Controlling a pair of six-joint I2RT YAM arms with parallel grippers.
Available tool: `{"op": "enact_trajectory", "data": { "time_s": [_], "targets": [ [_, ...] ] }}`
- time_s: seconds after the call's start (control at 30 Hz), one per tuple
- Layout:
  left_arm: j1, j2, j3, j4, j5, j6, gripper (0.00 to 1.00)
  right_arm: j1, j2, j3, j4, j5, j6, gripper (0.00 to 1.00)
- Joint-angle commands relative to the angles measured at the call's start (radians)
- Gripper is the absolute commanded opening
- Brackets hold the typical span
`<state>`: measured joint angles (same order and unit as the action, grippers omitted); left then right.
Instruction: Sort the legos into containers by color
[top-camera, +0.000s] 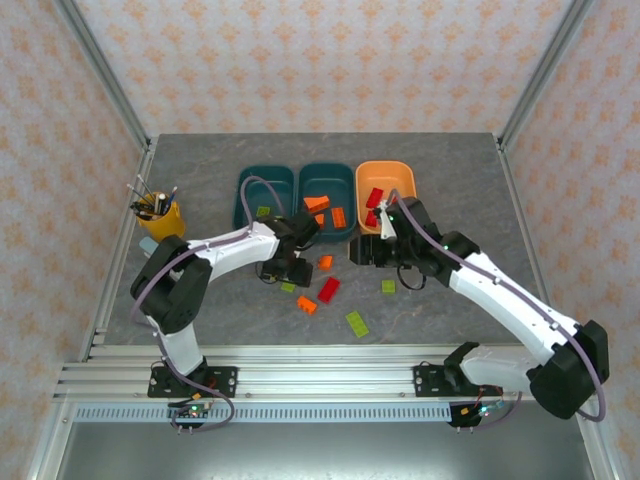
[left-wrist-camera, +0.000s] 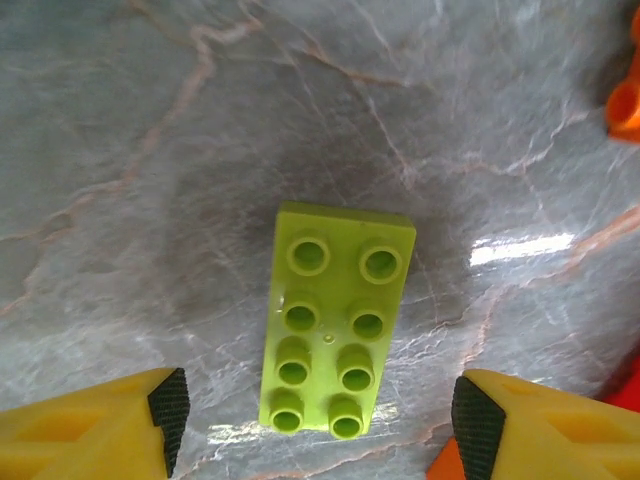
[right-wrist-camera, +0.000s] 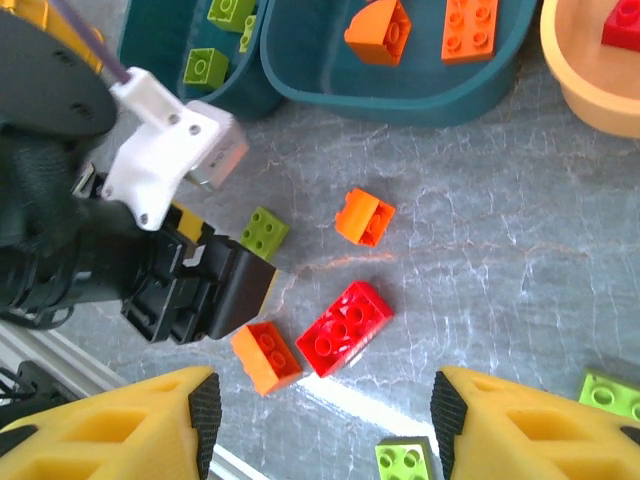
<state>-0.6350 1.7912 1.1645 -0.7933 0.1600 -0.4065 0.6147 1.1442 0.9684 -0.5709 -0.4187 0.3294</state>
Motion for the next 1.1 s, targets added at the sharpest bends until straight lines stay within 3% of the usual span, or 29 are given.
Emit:
{"op": "enact_trajectory", "data": {
  "time_s": [0.0,0.1,0.33,0.43,0.77,1.07],
  "targets": [
    [-0.001,0.037,0.027,-0.001,0.033,0.103,0.70,0.001,-0.047,-0.026,-0.027,-0.001,0.019,0.60],
    [0.001,0.069,0.032,0.004,0.029,0.103,0.66,0.000,-0.059,-0.032,-0.025,0.005,0.035,0.60],
    [0.000,0.112,0.050,-0.001,-0.004,0.097,0.40,0.000,-0.079,-0.046,-0.021,0.016,0.051,0.60],
    [-0.002,0.112,0.046,0.000,-0.030,0.083,0.35,0.000,-0.088,-0.053,-0.024,0.014,0.051,0.59],
    [-0.008,-0.014,0.095,-0.079,-0.072,0.015,0.32,0.000,-0.101,-0.046,-0.021,0.019,0.049,0.59],
    [0.028,-0.095,0.307,-0.257,-0.109,-0.012,0.32,0.000,-0.056,0.006,-0.008,0.008,0.040,0.59]
  ]
}}
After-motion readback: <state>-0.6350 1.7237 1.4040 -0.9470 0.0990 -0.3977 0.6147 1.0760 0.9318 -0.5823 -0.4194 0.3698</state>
